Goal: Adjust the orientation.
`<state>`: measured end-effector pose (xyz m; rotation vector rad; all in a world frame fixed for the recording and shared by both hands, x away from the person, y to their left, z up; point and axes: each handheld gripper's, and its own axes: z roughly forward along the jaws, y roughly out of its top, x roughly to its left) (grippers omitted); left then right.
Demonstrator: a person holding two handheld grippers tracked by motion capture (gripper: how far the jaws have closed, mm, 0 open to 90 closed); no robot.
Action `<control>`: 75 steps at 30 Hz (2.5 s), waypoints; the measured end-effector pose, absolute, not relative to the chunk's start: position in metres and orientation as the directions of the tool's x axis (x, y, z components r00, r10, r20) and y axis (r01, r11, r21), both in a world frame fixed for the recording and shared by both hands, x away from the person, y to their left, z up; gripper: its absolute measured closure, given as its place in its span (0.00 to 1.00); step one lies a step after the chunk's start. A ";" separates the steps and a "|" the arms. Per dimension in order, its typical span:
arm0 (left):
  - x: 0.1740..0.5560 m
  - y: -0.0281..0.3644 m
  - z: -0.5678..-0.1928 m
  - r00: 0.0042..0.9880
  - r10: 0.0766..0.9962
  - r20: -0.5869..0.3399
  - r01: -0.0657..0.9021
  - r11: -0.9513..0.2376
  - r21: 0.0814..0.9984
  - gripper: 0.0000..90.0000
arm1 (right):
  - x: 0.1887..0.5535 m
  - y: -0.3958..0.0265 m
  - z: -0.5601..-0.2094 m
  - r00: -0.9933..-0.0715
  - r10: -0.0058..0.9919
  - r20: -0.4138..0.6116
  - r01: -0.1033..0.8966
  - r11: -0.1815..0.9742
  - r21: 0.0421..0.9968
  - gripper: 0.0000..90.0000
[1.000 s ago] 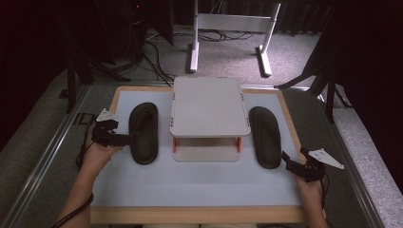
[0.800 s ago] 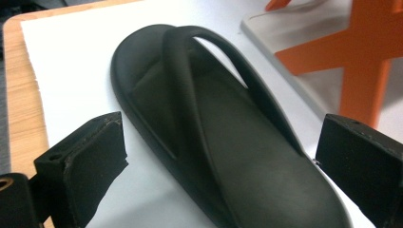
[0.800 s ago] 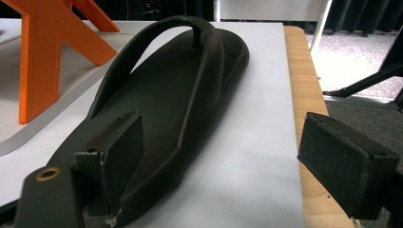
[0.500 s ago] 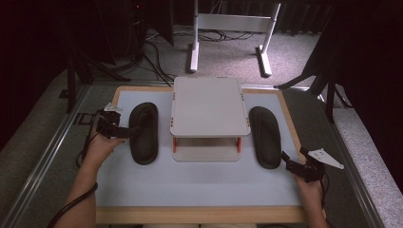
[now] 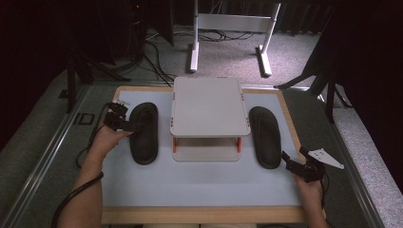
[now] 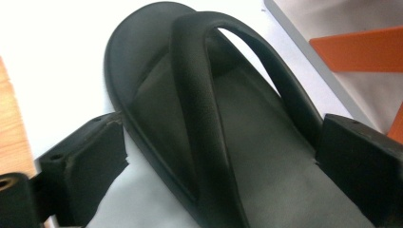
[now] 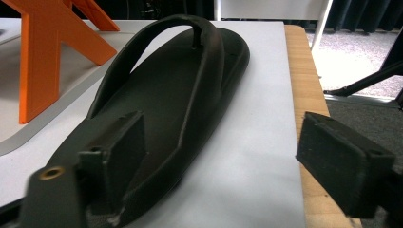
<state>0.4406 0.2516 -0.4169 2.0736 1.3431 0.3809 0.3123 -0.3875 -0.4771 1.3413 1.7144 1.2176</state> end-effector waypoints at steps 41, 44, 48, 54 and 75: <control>0.488 0.230 -0.421 0.320 0.943 -0.093 0.903 -0.274 0.331 0.76 | 0.313 -0.386 -0.477 -0.277 0.960 0.039 0.376 0.071 0.924 0.22; 0.488 0.228 -0.420 0.322 0.941 -0.103 0.899 -0.269 0.345 0.77 | 0.313 -0.386 -0.477 -0.275 0.960 0.042 0.376 0.067 0.924 0.22; 0.485 0.222 -0.415 0.326 0.941 -0.091 0.895 -0.275 0.352 0.78 | 0.313 -0.386 -0.477 -0.271 0.962 0.046 0.378 0.062 0.924 0.22; 0.480 0.220 -0.403 0.327 0.939 -0.105 0.896 -0.273 0.351 0.79 | 0.313 -0.387 -0.477 -0.274 0.961 0.048 0.378 0.061 0.924 0.22; 0.451 0.233 -0.330 0.288 0.943 -0.163 0.887 -0.199 0.417 0.79 | 0.313 -0.386 -0.477 -0.278 0.959 0.047 0.375 0.064 0.925 0.19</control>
